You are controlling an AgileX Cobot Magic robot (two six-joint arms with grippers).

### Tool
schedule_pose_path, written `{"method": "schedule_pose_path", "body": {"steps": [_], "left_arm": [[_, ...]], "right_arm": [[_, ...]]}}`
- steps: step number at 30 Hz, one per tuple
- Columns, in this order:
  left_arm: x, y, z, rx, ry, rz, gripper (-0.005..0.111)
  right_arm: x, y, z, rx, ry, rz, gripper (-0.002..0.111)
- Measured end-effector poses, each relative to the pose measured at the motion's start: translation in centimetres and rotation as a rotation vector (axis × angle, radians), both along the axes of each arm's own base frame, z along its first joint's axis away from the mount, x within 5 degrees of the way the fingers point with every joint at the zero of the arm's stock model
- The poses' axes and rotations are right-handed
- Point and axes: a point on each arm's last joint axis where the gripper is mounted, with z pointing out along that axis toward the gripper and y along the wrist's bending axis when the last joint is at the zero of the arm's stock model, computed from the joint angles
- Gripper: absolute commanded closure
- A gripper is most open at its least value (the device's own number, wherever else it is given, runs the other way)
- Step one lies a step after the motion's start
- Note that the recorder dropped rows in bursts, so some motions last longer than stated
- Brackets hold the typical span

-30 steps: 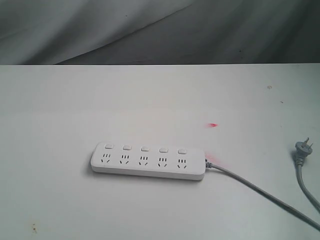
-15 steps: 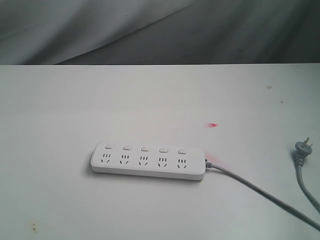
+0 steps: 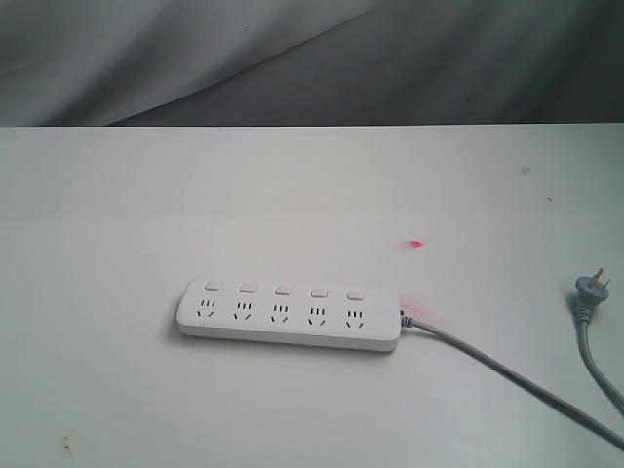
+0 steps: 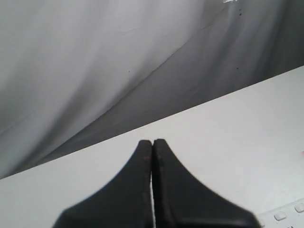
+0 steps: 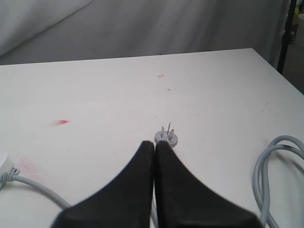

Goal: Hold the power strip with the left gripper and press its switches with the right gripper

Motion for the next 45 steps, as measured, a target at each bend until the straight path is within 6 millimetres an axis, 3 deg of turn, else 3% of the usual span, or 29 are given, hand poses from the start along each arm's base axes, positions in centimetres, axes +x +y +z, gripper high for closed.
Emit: {"method": "schedule_pose_path", "body": {"steps": [6,12,16,23,30,33,34,37,38,42,45], "left_arm": [[3.4,2.8,-0.9,-0.097,0.094,-0.035,0.107],[2.9,5.7,-1.9,-0.155,0.120,-0.219,0.107],[2.5,7.7,-3.0,-0.186,0.125,-0.178,0.107],[1.7,7.7,-6.8,-0.169,0.280,-0.195,0.107],[2.0,7.6,-6.4,-0.185,0.223,-0.210,0.107],[2.1,7.5,-6.3,-0.006,0.146,-0.295,0.106],[2.7,7.4,-6.9,0.124,0.119,-0.386,0.106],[4.3,7.3,-8.6,0.250,0.161,-0.544,0.102],[5.8,7.2,-10.2,0.284,0.227,-0.647,0.101],[8.7,6.9,-13.2,0.290,0.335,-0.802,0.089],[10.7,6.5,-14.9,0.280,0.384,-0.879,0.071]], "right_arm": [[0.0,0.0,0.0,0.000,0.000,0.000,0.108],[0.0,0.0,0.0,0.000,0.000,0.000,0.108],[0.0,0.0,0.0,0.000,0.000,0.000,0.108],[0.0,0.0,0.0,0.000,0.001,0.000,0.108],[0.0,0.0,0.0,0.000,0.001,0.000,0.108],[0.0,0.0,0.0,0.000,0.002,0.000,0.108],[0.0,0.0,0.0,0.000,0.002,0.000,0.108],[0.0,0.0,0.0,0.000,0.002,0.000,0.108],[0.0,0.0,0.0,0.000,0.002,0.000,0.108],[0.0,0.0,0.0,0.000,0.002,0.000,0.108],[0.0,0.0,0.0,0.000,0.002,0.000,0.108]]}}
